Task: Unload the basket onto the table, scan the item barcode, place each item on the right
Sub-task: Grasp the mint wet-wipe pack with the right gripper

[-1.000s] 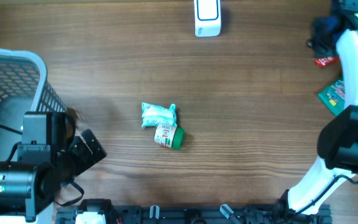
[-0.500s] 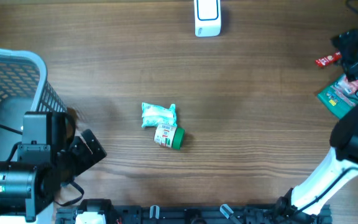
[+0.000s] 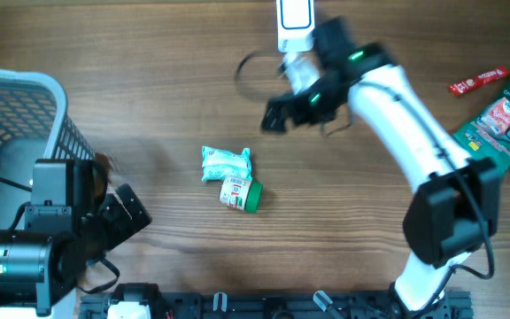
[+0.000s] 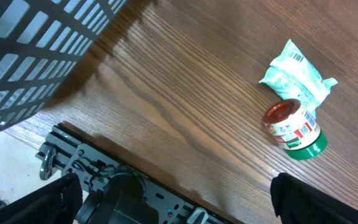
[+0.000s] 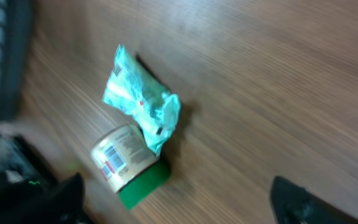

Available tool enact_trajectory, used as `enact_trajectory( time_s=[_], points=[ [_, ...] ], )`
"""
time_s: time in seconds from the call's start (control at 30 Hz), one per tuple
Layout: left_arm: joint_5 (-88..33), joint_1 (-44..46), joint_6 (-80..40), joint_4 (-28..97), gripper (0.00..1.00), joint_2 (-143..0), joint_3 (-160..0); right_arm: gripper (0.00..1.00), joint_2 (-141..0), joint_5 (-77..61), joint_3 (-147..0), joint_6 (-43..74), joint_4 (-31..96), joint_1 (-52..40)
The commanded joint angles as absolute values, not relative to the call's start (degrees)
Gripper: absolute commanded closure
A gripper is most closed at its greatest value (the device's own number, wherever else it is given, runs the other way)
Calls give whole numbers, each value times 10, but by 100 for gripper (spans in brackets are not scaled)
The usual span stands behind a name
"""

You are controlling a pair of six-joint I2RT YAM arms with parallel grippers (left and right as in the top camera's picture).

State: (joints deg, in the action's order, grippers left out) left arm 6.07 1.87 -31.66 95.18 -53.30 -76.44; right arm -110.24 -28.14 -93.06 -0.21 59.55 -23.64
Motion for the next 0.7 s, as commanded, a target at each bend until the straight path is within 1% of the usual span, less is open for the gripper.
enact_trajectory(
  time_s=[0.0,0.07,0.1,0.17,0.23,0.37,0.4,0.43,0.47,0.5,0.57,0.6,0.67],
  points=[
    [58,20,-322,952,0,-532,-767,8,-1104,-209,-848,36,512,-314],
    [58,20,-322,952,0,-532,-767,8,-1104,-203,-793,140,425,-349],
    [58,20,-322,952,0,-532,-767,8,-1104,-201,-773,166,393,-357],
    [58,20,-322,952,0,-532,-767,21,-1104,-202,-723,228,305,-366],
    [58,20,-322,952,0,-532,-767,24,-1105,-209,-697,257,260,-366],
    [58,20,-322,952,0,-532,-767,25,-1132,-243,-676,275,200,-390],
    [58,20,-322,952,0,-532,-767,29,-1146,-243,-676,286,190,-400],
    [58,20,-322,952,0,-533,-767,41,-1159,-243,-676,296,183,-406],
    [58,20,-322,952,0,-532,-767,64,-1171,-243,-676,302,184,-410],
    [58,20,-322,952,0,-533,-767,95,-1177,-243,-676,302,194,-410],
    [58,20,-322,952,0,-532,-767,95,-1169,-239,-676,304,203,-403],
    [58,20,-322,952,0,-532,-767,95,-1153,-238,-678,327,214,-391],
    [58,20,-322,952,0,-532,-767,95,-1094,-238,-696,364,271,-350]
  ],
)
